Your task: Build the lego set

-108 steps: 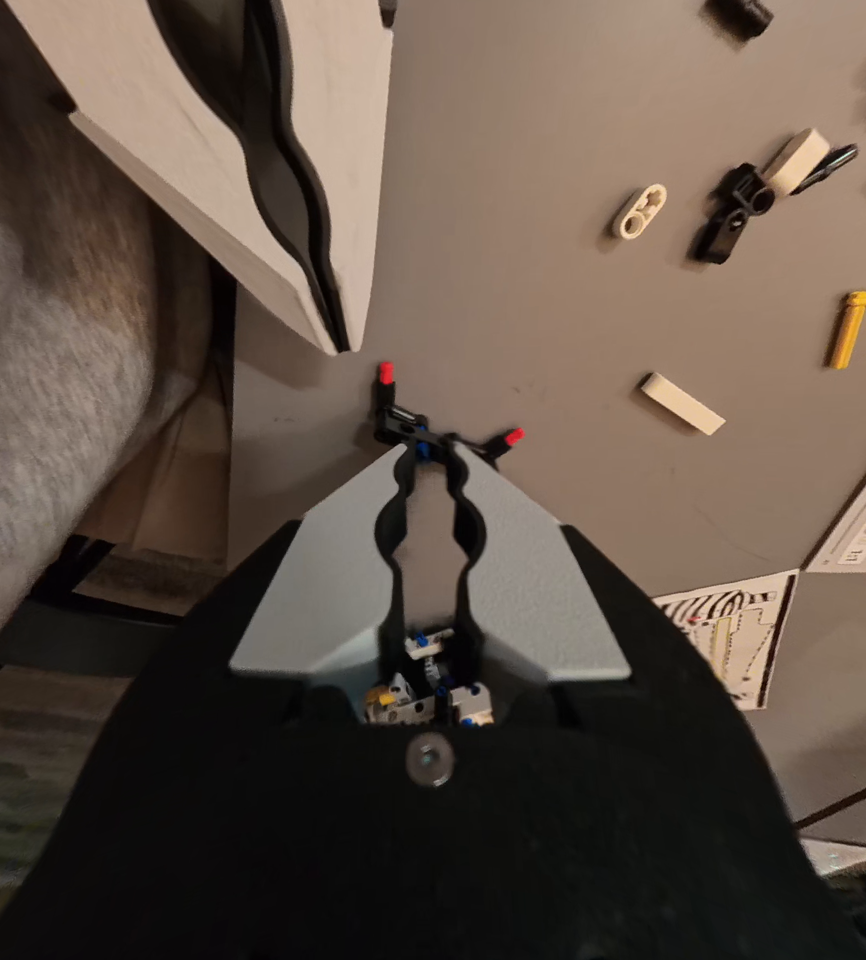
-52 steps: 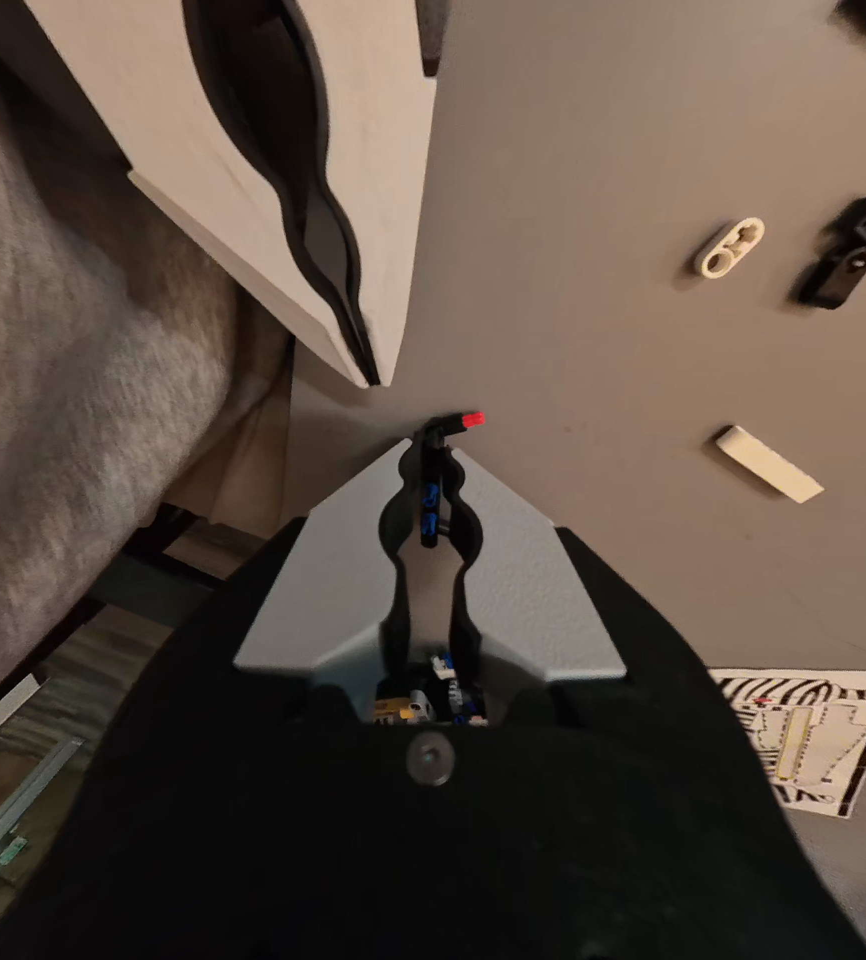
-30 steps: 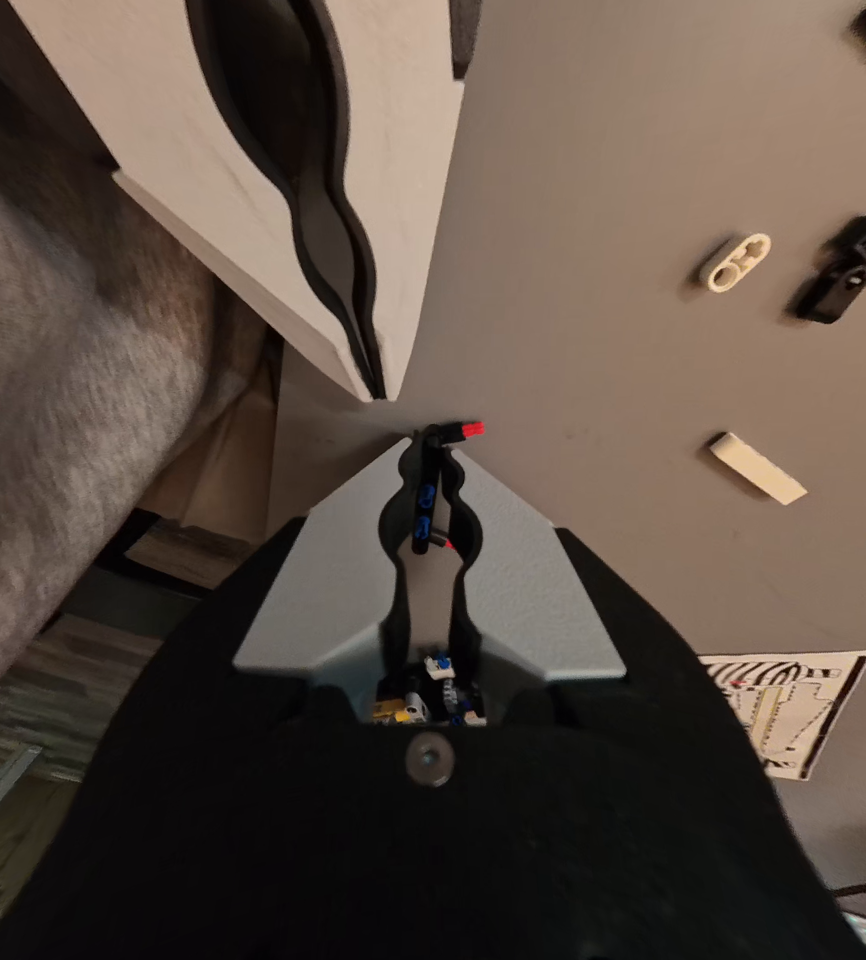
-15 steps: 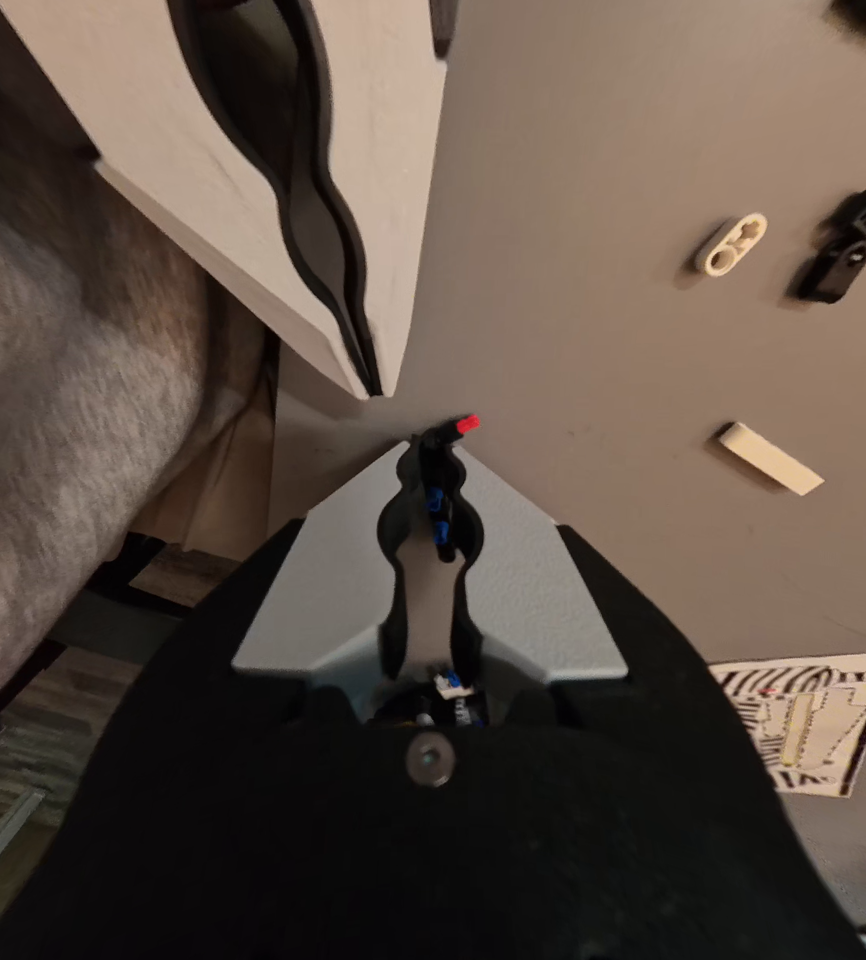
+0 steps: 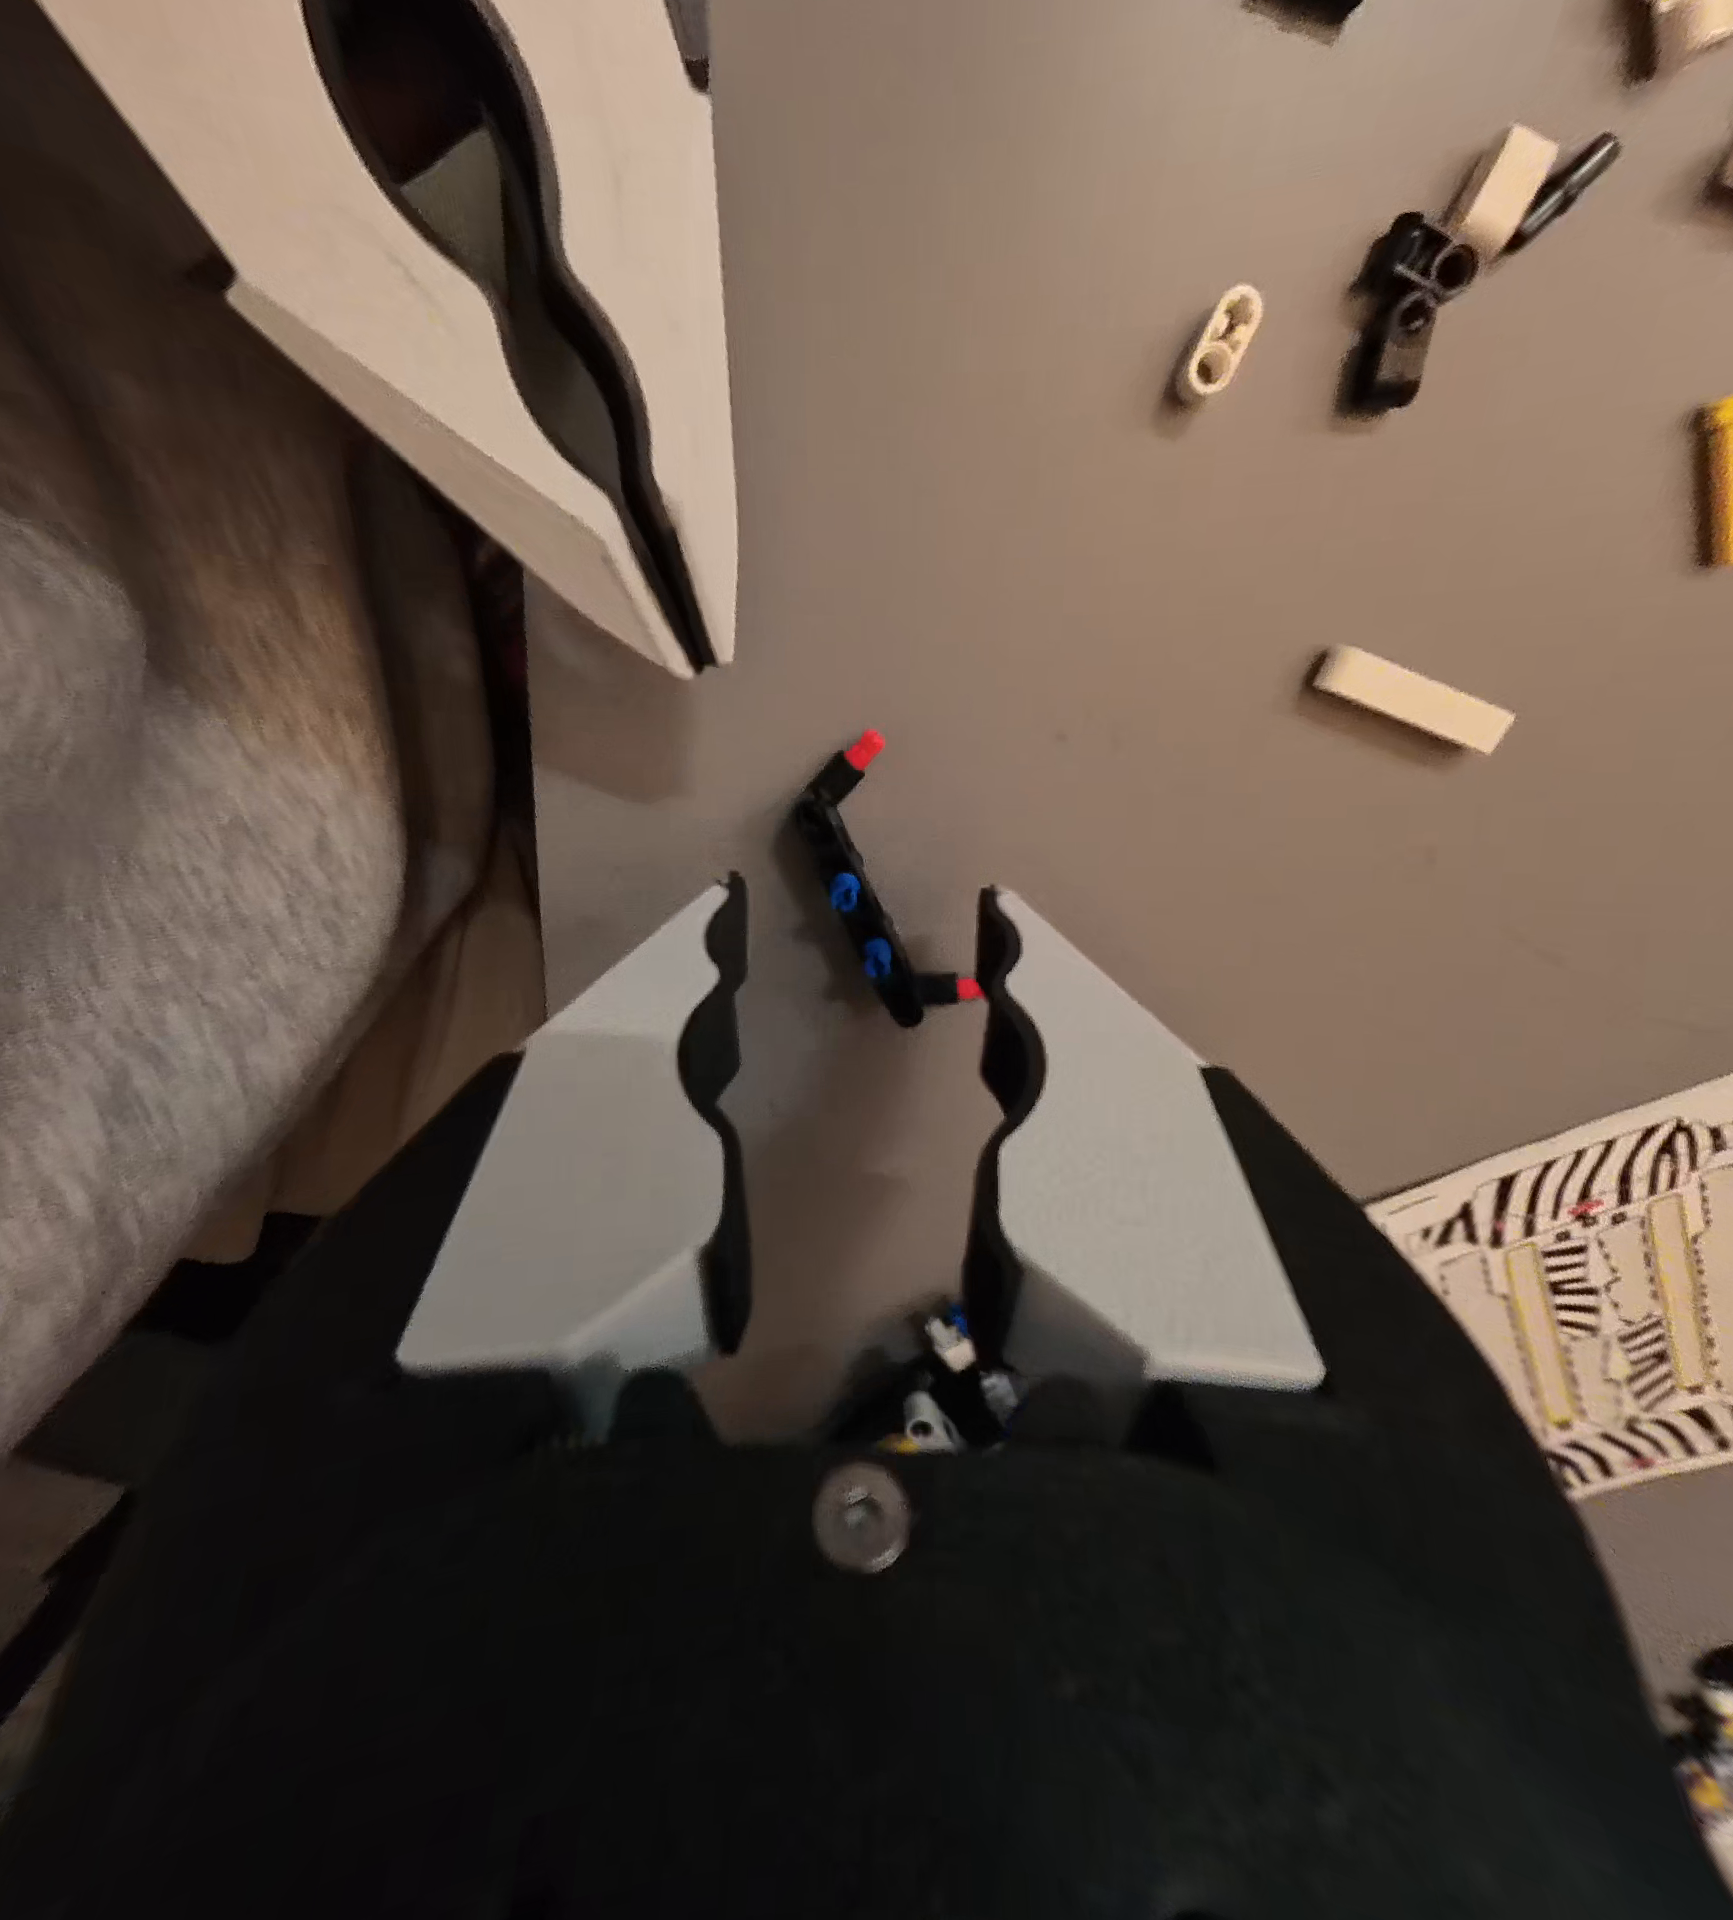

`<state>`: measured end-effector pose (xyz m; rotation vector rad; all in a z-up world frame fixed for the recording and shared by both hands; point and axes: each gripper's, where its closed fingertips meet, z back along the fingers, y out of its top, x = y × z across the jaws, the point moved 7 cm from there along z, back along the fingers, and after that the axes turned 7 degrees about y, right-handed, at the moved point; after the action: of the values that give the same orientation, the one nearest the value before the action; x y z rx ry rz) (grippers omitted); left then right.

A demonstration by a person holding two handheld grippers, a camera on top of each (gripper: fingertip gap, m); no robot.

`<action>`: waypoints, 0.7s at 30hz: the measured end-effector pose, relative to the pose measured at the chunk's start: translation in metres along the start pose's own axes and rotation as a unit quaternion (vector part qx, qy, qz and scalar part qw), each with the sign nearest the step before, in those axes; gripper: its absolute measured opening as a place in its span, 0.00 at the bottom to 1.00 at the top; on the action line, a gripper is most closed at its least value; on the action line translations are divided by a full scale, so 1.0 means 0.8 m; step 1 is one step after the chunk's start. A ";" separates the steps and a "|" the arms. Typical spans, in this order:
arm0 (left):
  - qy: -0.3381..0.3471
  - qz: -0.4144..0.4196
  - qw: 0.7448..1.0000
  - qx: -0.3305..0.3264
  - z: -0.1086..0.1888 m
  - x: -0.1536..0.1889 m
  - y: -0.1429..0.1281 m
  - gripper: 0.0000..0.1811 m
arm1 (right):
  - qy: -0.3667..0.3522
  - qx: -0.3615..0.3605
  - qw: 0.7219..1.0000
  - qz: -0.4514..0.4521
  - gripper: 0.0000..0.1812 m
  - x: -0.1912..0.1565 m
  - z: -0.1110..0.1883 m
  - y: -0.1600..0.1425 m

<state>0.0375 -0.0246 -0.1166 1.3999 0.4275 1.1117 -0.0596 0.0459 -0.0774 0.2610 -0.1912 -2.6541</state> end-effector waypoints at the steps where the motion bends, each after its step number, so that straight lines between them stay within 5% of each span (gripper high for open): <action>1: 0.001 -0.001 1.000 0.000 0.000 0.000 0.000 0.00 | -0.002 0.004 1.000 0.000 0.21 -0.002 0.000 -0.002; 10: 0.000 0.003 1.000 -0.001 0.000 -0.001 0.000 0.00 | -0.017 -0.030 0.998 0.044 0.01 -0.006 -0.011 0.000; 21: -0.006 0.008 1.000 0.001 0.000 -0.004 0.000 0.00 | 0.004 -0.076 0.996 0.039 0.01 -0.002 -0.014 0.007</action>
<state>0.0362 -0.0272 -0.1173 1.4125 0.4090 1.1148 -0.0534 0.0406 -0.0872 0.2106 0.0039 -2.5735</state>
